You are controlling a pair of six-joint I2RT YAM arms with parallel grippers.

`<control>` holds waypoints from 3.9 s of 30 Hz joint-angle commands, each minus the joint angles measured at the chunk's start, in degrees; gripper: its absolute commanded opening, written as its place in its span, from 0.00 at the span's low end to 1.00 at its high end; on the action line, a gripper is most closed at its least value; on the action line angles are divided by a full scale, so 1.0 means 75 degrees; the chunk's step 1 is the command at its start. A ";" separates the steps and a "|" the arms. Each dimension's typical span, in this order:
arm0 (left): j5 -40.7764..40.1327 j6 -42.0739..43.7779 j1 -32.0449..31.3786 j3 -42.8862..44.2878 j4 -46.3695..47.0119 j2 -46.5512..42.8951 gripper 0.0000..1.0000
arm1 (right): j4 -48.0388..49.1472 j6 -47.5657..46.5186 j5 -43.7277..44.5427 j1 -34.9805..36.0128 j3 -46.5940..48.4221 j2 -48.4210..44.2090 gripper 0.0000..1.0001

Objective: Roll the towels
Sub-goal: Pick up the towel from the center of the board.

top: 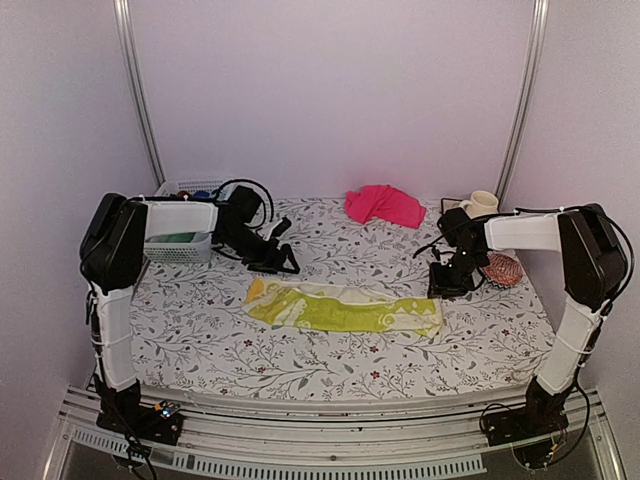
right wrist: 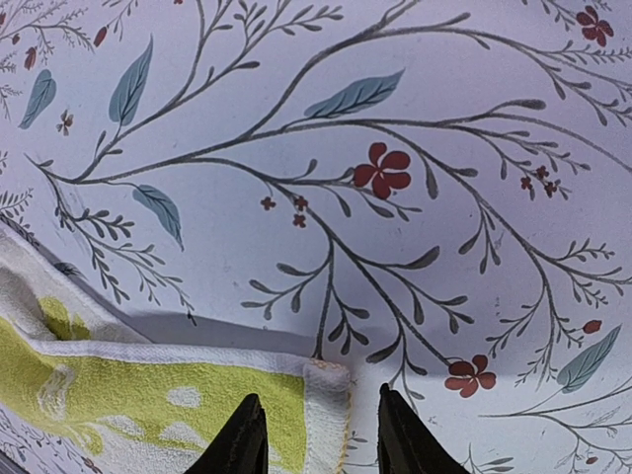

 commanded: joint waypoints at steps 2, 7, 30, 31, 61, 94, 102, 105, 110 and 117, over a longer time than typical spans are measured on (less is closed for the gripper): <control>-0.0907 -0.0156 -0.0324 0.1116 -0.0859 0.0601 0.86 | -0.0086 -0.0114 0.0163 -0.0046 0.0224 0.0108 0.39; -0.2186 0.0025 -0.0834 0.2041 -0.1827 0.1172 0.84 | -0.0111 -0.0116 0.0213 -0.0039 0.0243 0.0036 0.39; -0.2855 0.0492 -0.1259 0.0653 -0.2916 -0.0338 0.63 | -0.0062 -0.0250 0.0113 -0.0045 0.0307 0.0080 0.39; -0.2763 0.0543 -0.1264 0.0595 -0.2899 -0.0372 0.63 | -0.0060 -0.0266 0.0110 -0.0040 0.0309 0.0090 0.39; -0.0584 -0.0297 -0.0035 -0.1271 -0.0803 -0.0979 0.53 | 0.1365 -0.2154 -0.1270 0.1943 0.2978 -0.0006 0.51; -0.0775 -0.0281 0.0142 -0.1715 -0.0521 -0.0684 0.12 | 0.1446 -0.2549 -0.2198 0.2257 0.3340 0.0422 0.53; -0.0652 -0.0285 0.0130 -0.1858 0.0114 -0.1399 0.00 | 0.1891 -0.2608 -0.3493 0.2358 0.3567 0.0848 0.52; -0.0540 -0.0272 0.0119 -0.2029 0.0538 -0.1769 0.00 | 0.2102 -0.2663 -0.4049 0.2456 0.3710 0.1147 0.53; -0.0144 -0.0167 0.0040 -0.2376 0.1110 -0.2274 0.00 | 0.2061 -0.2762 -0.4606 0.2652 0.4214 0.1972 0.54; 0.0230 0.0097 -0.0147 -0.2768 0.1466 -0.2644 0.00 | 0.2305 -0.2799 -0.5408 0.2844 0.4317 0.2632 0.57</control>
